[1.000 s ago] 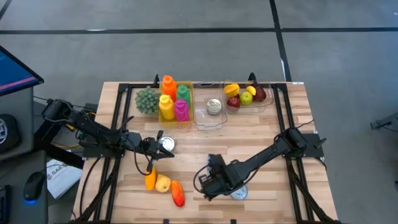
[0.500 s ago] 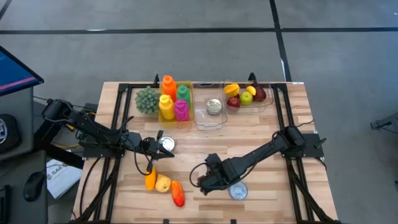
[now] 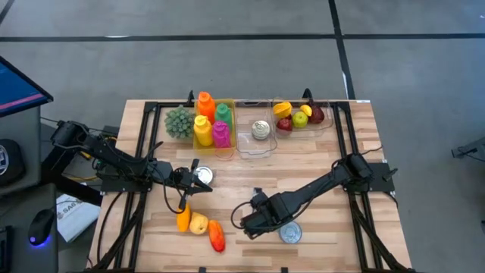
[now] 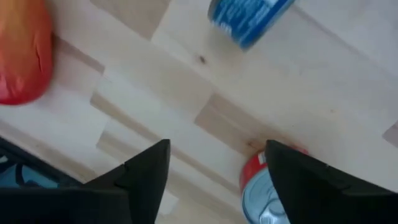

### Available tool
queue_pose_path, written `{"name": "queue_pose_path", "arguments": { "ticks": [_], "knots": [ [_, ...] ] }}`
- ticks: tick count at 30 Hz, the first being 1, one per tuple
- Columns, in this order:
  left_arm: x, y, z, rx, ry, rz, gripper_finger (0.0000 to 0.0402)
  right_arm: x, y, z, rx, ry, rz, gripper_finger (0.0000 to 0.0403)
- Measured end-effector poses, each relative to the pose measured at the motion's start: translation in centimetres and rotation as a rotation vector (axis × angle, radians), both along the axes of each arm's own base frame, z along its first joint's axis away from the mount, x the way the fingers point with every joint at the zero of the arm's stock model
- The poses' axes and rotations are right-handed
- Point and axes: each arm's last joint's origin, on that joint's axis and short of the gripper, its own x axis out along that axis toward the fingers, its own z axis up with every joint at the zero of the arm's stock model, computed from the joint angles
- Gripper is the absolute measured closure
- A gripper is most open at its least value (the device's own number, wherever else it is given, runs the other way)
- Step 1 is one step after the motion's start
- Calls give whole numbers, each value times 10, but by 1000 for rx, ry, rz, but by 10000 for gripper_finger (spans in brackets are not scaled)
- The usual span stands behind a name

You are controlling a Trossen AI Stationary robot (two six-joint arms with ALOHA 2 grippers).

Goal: Pick & Place Food Item
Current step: Stack the dark blue tuna on top of the blue can in the left transparent bin

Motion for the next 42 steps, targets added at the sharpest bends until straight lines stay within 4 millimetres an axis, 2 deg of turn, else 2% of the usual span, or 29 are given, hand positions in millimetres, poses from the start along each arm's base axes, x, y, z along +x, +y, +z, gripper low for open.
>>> {"name": "queue_pose_path", "arguments": {
  "ticks": [11, 23, 33, 42],
  "knots": [
    [0, 0, 0, 0, 0, 0, 399, 0, 0, 0, -6, -4, -58, 131],
    [0, 0, 0, 0, 0, 0, 399, 1, -2, 1, -229, -170, -264, 131],
    [0, 0, 0, 0, 1, 0, 399, 1, -14, -19, -332, -222, -377, 131],
    [0, 0, 0, 0, 1, 0, 399, 6, -23, -22, -340, -229, -382, 131]
  ]
}}
